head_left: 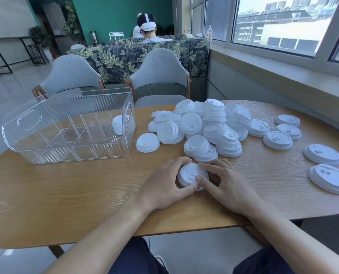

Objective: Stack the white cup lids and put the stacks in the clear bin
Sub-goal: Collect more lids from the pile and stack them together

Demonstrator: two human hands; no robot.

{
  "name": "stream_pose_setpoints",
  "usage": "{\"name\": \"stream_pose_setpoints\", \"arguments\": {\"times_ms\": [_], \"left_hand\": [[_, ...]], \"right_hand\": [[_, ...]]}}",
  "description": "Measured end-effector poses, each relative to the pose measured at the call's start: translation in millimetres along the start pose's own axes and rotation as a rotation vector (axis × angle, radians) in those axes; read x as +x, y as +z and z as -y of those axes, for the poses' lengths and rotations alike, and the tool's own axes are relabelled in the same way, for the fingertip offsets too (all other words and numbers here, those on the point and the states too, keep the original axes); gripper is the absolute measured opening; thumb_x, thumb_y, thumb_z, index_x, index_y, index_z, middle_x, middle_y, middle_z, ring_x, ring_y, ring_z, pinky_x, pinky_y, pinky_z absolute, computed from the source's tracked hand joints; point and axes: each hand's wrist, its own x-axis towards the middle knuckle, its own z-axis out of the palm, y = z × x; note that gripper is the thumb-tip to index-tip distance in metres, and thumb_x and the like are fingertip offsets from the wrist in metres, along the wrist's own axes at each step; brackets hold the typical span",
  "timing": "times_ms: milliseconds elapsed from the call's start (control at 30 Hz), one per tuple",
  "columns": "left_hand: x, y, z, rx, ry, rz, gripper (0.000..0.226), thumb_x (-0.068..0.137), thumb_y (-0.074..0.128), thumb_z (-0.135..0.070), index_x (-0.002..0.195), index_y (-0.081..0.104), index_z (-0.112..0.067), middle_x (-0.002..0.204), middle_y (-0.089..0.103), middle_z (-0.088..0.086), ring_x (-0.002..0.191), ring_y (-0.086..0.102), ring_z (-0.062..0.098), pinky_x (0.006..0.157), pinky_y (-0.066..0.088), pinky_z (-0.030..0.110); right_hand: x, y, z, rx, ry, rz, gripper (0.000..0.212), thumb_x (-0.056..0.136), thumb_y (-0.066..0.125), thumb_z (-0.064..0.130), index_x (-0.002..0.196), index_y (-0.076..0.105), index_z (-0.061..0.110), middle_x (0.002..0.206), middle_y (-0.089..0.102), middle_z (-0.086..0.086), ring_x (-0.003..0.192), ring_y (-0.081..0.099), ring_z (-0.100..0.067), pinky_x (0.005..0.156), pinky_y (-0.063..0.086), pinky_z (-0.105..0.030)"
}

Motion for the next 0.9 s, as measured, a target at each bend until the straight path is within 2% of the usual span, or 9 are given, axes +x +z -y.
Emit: {"name": "stream_pose_setpoints", "arguments": {"times_ms": [67,200,300,400,633,767,833,900], "left_hand": [[-0.6,-0.2,-1.2,0.023,0.011,0.002,0.068,0.084,0.072,-0.061,0.141,0.044,-0.039,0.133,0.053,-0.021,0.122,0.048,-0.003,0.104,0.042,0.026],[-1.4,-0.9,-4.2,0.054,0.02,0.001,0.083,0.079,0.073,-0.066,0.148,0.036,-0.039,0.142,0.048,-0.021,0.13,0.044,-0.001,0.109,0.039,0.026],[-1.2,-1.8,-4.6,0.083,0.017,-0.002,0.087,0.077,0.074,-0.066,0.15,0.034,-0.038,0.141,0.047,-0.021,0.13,0.041,-0.001,0.11,0.038,0.028],[-1.9,-3.1,-6.3,0.106,0.012,-0.03,0.087,0.078,0.075,-0.064,0.151,0.036,-0.035,0.138,0.05,-0.019,0.128,0.04,-0.001,0.105,0.034,0.022],[-5.3,-2.4,-8.3,0.104,-0.021,-0.088,0.081,0.072,0.076,-0.07,0.139,0.044,-0.039,0.121,0.053,-0.025,0.118,0.048,0.0,0.098,0.044,0.028],[-7.5,-3.8,-10.6,0.106,-0.043,-0.146,0.075,0.071,0.077,-0.07,0.132,0.048,-0.037,0.103,0.044,-0.035,0.112,0.05,-0.001,0.094,0.043,0.025],[-6.7,-4.2,-9.8,0.103,-0.06,-0.152,0.074,0.071,0.077,-0.071,0.131,0.047,-0.038,0.103,0.041,-0.038,0.112,0.049,-0.001,0.093,0.043,0.023],[-5.1,-4.0,-7.8,0.098,-0.077,-0.144,0.076,0.071,0.076,-0.07,0.132,0.046,-0.038,0.107,0.043,-0.034,0.115,0.049,0.0,0.095,0.042,0.024]], "right_hand": [[-0.6,-0.3,0.7,0.009,0.006,-0.006,0.045,0.092,0.062,0.056,0.129,0.065,0.031,0.12,0.061,0.024,0.12,0.044,0.005,0.095,0.029,-0.003],[-1.3,-1.6,2.3,0.031,0.033,-0.019,0.036,0.094,0.057,0.054,0.119,0.065,0.03,0.112,0.061,0.022,0.113,0.05,0.002,0.094,0.039,-0.015],[-2.0,-2.5,2.4,0.052,0.064,-0.054,0.029,0.096,0.053,0.05,0.112,0.065,0.029,0.109,0.062,0.021,0.109,0.052,0.001,0.09,0.037,-0.011],[-3.0,-2.1,1.9,0.042,0.075,-0.06,0.027,0.098,0.052,0.049,0.112,0.065,0.03,0.109,0.062,0.022,0.11,0.052,0.002,0.09,0.038,-0.014],[-2.9,-1.6,1.5,0.032,0.073,-0.076,0.029,0.099,0.048,0.048,0.112,0.065,0.028,0.106,0.061,0.021,0.107,0.053,-0.002,0.086,0.039,-0.016],[-1.1,-0.5,0.5,0.037,0.078,-0.098,0.034,0.098,0.05,0.049,0.117,0.064,0.025,0.113,0.059,0.019,0.114,0.055,-0.006,0.095,0.046,-0.027],[1.3,-1.2,0.7,0.011,0.068,-0.109,0.035,0.098,0.051,0.046,0.121,0.064,0.023,0.119,0.058,0.017,0.121,0.051,-0.008,0.1,0.043,-0.027],[6.9,-3.6,1.1,-0.047,0.05,-0.111,0.037,0.098,0.054,0.042,0.128,0.062,0.021,0.125,0.057,0.014,0.125,0.047,-0.009,0.101,0.038,-0.024]]}}
